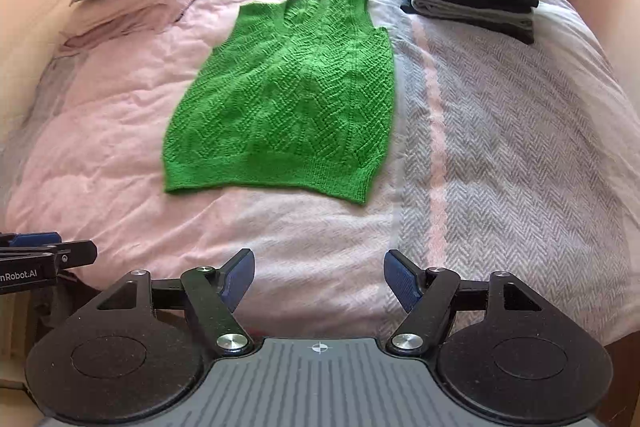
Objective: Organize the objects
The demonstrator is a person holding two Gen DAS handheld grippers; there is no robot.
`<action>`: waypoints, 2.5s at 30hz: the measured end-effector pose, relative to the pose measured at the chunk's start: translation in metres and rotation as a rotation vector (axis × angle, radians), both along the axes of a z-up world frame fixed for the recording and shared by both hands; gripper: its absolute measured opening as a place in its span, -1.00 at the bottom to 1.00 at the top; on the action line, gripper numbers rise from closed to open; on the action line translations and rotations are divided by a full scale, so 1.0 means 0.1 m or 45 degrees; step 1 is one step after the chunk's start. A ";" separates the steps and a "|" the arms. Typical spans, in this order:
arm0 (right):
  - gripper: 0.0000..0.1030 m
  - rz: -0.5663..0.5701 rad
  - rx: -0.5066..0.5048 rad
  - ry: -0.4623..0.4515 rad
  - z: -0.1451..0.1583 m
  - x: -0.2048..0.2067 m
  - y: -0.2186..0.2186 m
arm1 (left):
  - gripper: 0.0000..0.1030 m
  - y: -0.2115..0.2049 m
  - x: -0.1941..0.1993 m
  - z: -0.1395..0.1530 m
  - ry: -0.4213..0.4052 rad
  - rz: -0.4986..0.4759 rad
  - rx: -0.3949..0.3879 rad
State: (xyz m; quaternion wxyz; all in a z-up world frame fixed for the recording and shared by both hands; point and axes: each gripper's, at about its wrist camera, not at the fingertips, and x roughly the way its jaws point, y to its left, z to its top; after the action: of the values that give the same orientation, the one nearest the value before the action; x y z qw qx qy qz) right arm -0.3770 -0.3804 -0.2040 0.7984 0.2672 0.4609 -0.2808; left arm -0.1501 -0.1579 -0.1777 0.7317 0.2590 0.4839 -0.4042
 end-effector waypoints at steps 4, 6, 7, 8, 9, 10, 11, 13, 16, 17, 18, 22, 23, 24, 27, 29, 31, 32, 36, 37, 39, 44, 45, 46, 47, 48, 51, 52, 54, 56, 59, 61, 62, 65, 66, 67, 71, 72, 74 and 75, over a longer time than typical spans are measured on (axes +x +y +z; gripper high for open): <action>0.34 0.027 -0.029 -0.004 0.11 -0.11 0.17 | 0.03 0.12 -0.15 0.11 -0.004 -0.009 -0.024; 0.34 0.026 -0.029 -0.013 0.13 -0.15 0.22 | 0.04 0.17 -0.20 0.13 -0.006 -0.013 -0.025; 0.34 0.028 -0.030 -0.016 0.13 -0.16 0.22 | 0.04 0.18 -0.22 0.13 -0.008 -0.016 -0.028; 0.34 0.030 -0.034 -0.018 0.14 -0.18 0.23 | 0.04 0.19 -0.24 0.14 -0.008 -0.022 -0.029; 0.33 0.031 -0.037 -0.022 0.16 -0.19 0.25 | 0.04 0.20 -0.26 0.14 -0.010 -0.026 -0.027; 0.33 0.036 -0.038 -0.026 0.16 -0.20 0.24 | 0.04 0.20 -0.29 0.15 -0.013 -0.029 -0.028; 0.33 0.039 -0.038 -0.028 0.17 -0.21 0.24 | 0.04 0.20 -0.30 0.15 -0.013 -0.033 -0.030; 0.34 0.042 -0.039 -0.032 0.18 -0.23 0.23 | 0.04 0.19 -0.33 0.17 -0.017 -0.038 -0.034; 0.34 0.048 -0.042 -0.036 0.20 -0.23 0.23 | 0.04 0.17 -0.35 0.19 -0.024 -0.039 -0.039; 0.33 0.050 -0.043 -0.039 0.20 -0.23 0.22 | 0.04 0.17 -0.34 0.19 -0.025 -0.039 -0.040; 0.33 0.050 -0.042 -0.040 0.20 -0.23 0.21 | 0.04 0.16 -0.34 0.19 -0.026 -0.038 -0.040; 0.33 0.047 -0.033 -0.051 0.20 -0.23 0.16 | 0.09 0.12 -0.34 0.19 -0.028 -0.047 -0.039; 0.33 0.045 -0.031 -0.049 0.19 -0.23 0.15 | 0.14 0.10 -0.34 0.19 -0.031 -0.049 -0.038; 0.33 0.042 -0.029 -0.048 0.19 -0.22 0.13 | 0.16 0.09 -0.33 0.19 -0.033 -0.054 -0.040; 0.34 0.033 -0.016 -0.039 0.17 -0.19 0.07 | 0.16 0.00 -0.30 0.19 -0.030 -0.064 -0.035; 0.34 0.028 -0.010 -0.032 0.15 -0.14 0.01 | 0.17 -0.07 -0.24 0.17 -0.025 -0.074 -0.031; 0.34 0.017 -0.002 -0.024 0.12 -0.08 -0.06 | 0.17 -0.16 -0.18 0.14 -0.020 -0.085 -0.020; 0.33 0.010 0.004 -0.019 0.10 -0.04 -0.10 | 0.17 -0.22 -0.14 0.12 -0.016 -0.095 -0.017; 0.33 -0.022 0.031 0.007 0.01 0.17 -0.30 | 0.18 -0.47 0.09 0.02 0.011 -0.116 0.004; 0.33 -0.030 0.036 0.015 -0.01 0.24 -0.36 | 0.18 -0.56 0.16 0.00 0.019 -0.123 0.013; 0.33 -0.043 0.047 0.026 -0.05 0.38 -0.49 | 0.18 -0.71 0.32 -0.05 0.031 -0.141 0.021; 0.33 -0.097 0.062 0.055 -0.12 0.74 -0.81 | 0.18 -1.10 0.77 -0.13 0.043 -0.196 0.045; 0.33 -0.112 0.067 0.059 -0.13 0.80 -0.87 | 0.18 -1.17 0.86 -0.15 0.043 -0.205 0.050; 0.33 -0.125 0.071 0.061 -0.15 0.86 -0.93 | 0.18 -1.24 0.95 -0.16 0.048 -0.213 0.053; 0.33 -0.136 0.074 0.061 -0.16 0.92 -0.98 | 0.18 -1.30 1.02 -0.18 0.054 -0.220 0.056; 0.33 -0.147 0.079 0.064 -0.18 0.97 -1.03 | 0.18 -1.37 1.10 -0.20 0.060 -0.227 0.059; 0.33 -0.163 0.103 0.092 -0.29 1.15 -1.18 | 0.19 -1.54 1.34 -0.27 0.065 -0.236 0.054; 0.33 -0.167 0.104 0.103 -0.33 1.21 -1.23 | 0.19 -1.59 1.41 -0.31 0.071 -0.234 0.058; 0.33 -0.170 0.101 0.114 -0.39 1.31 -1.32 | 0.19 -1.69 1.55 -0.39 0.089 -0.235 0.064; 0.33 -0.171 0.094 0.120 -0.44 1.38 -1.41 | 0.19 -1.79 1.67 -0.47 0.094 -0.244 0.064; 0.33 -0.162 0.080 0.132 -0.52 1.48 -1.59 | 0.19 -1.93 1.83 -0.59 0.097 -0.243 0.063; 0.33 -0.145 0.072 0.133 -0.57 1.55 -1.74 | 0.19 -2.02 1.93 -0.67 0.107 -0.230 0.048; 0.33 -0.134 0.069 0.135 -0.61 1.58 -1.80 | 0.19 -2.05 1.97 -0.71 0.107 -0.224 0.041; 0.33 -0.082 0.053 0.128 -0.70 1.69 -2.00 | 0.19 -2.18 2.09 -0.85 0.093 -0.200 0.028; 0.33 -0.065 0.052 0.124 -0.73 1.72 -2.06 | 0.19 -2.21 2.13 -0.89 0.088 -0.187 0.030; 0.33 -0.050 0.056 0.119 -0.77 1.75 -2.12 | 0.19 -2.24 2.17 -0.94 0.088 -0.170 0.032; 0.33 0.022 0.061 0.106 -0.92 1.91 -2.40 | 0.19 -2.36 2.36 -1.13 0.107 -0.126 0.007; 0.33 0.042 0.050 0.101 -0.96 1.95 -2.47 | 0.19 -2.41 2.41 -1.18 0.109 -0.131 -0.003; 0.33 0.091 0.021 0.078 -1.04 2.04 -2.64 | 0.19 -2.54 2.53 -1.28 0.096 -0.142 -0.015; 0.33 0.115 0.002 0.063 -1.09 2.09 -2.75 | 0.19 -2.61 2.60 -1.34 0.082 -0.153 -0.026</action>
State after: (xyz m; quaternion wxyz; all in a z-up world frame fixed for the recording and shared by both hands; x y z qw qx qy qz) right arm -0.1684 -0.6558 -0.3135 0.7984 0.2398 0.4924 -0.2504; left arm 0.1097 -0.4193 -0.3114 0.6929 0.2670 0.4866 -0.4602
